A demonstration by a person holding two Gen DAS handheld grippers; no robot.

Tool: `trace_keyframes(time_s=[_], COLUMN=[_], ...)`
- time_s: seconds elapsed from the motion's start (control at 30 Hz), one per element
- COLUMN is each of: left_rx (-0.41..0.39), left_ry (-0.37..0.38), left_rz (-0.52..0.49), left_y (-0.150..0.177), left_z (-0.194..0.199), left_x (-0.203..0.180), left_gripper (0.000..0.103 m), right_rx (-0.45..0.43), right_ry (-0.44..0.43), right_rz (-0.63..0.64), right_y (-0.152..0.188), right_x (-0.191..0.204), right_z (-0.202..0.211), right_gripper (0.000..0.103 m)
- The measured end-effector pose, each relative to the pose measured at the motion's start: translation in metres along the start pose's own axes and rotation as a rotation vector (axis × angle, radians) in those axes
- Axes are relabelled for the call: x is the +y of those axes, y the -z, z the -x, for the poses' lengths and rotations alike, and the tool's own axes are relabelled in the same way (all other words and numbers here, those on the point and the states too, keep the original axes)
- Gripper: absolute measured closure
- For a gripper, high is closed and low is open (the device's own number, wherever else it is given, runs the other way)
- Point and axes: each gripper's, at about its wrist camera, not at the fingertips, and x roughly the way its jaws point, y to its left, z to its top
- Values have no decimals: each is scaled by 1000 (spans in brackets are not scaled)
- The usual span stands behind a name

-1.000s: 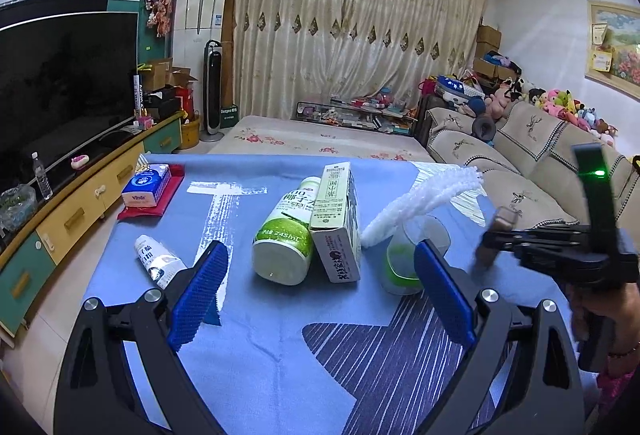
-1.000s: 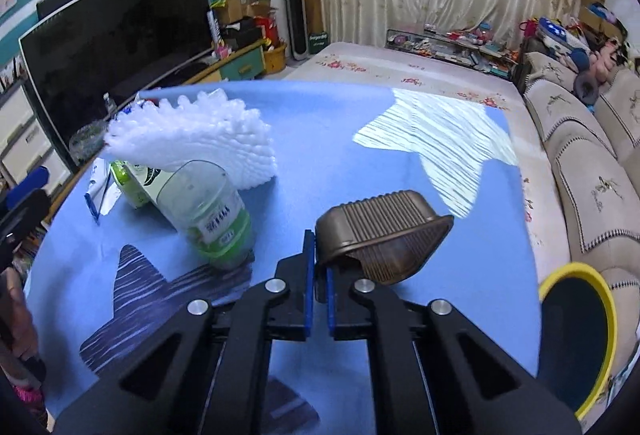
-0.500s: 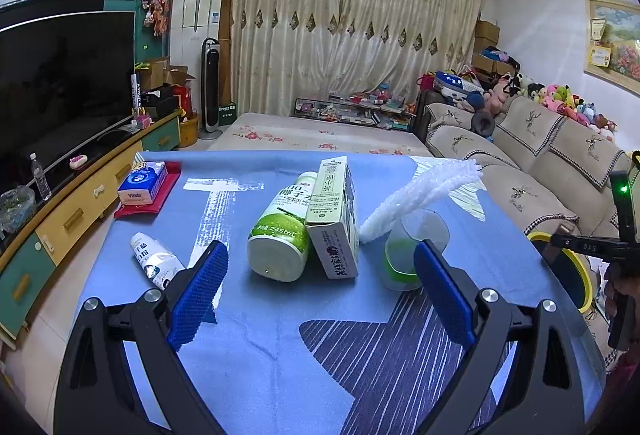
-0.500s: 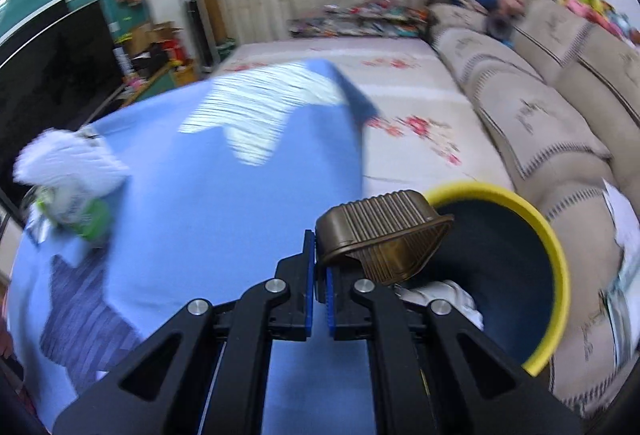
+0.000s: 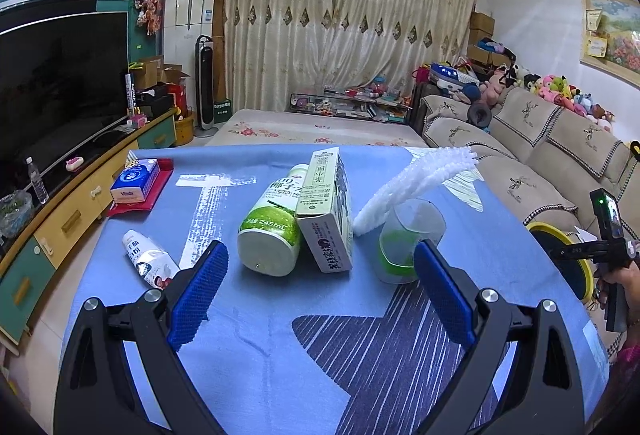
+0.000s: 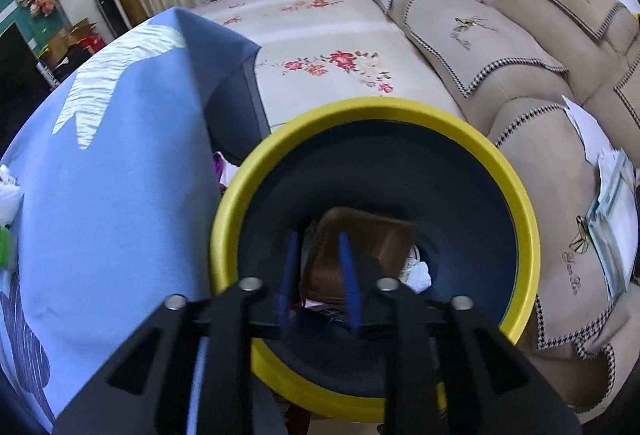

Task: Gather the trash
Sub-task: 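Carry the brown tray into the bin and open the right gripper, then grasp the clear plastic cup with the left gripper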

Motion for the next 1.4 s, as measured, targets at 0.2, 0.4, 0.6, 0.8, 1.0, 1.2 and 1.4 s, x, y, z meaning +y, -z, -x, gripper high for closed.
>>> trace_keyframes(time_s=[0.2, 0.4, 0.6, 0.8, 1.0, 1.2, 1.4], left_rx=[5, 28, 117, 209, 281, 298, 300], left_ry=[7, 29, 71, 101, 129, 130, 110], left_rz=[-6, -18, -20, -81, -71, -72, -90], left_y=[1, 3, 6, 3, -4, -10, -17], left_z=[0, -4, -19, -43, -76, -96, -114], left_x=[-1, -7, -21, -47, -58, -70, -83], left_gripper=[10, 10, 10, 10, 10, 13, 19], right_rx=[-10, -39, -57, -73, -78, -78, -71], right_ry=[4, -2, -38, -70, -82, -92, -104], right_rz=[-2, 18, 25, 12, -5, -11, -8], right_y=[5, 12, 16, 18, 20, 20, 21], right_x=[4, 11, 15, 10, 2, 0, 3], right_z=[6, 16, 25, 31, 31, 30, 26], right_gripper=[70, 64, 61, 57, 57, 57, 57])
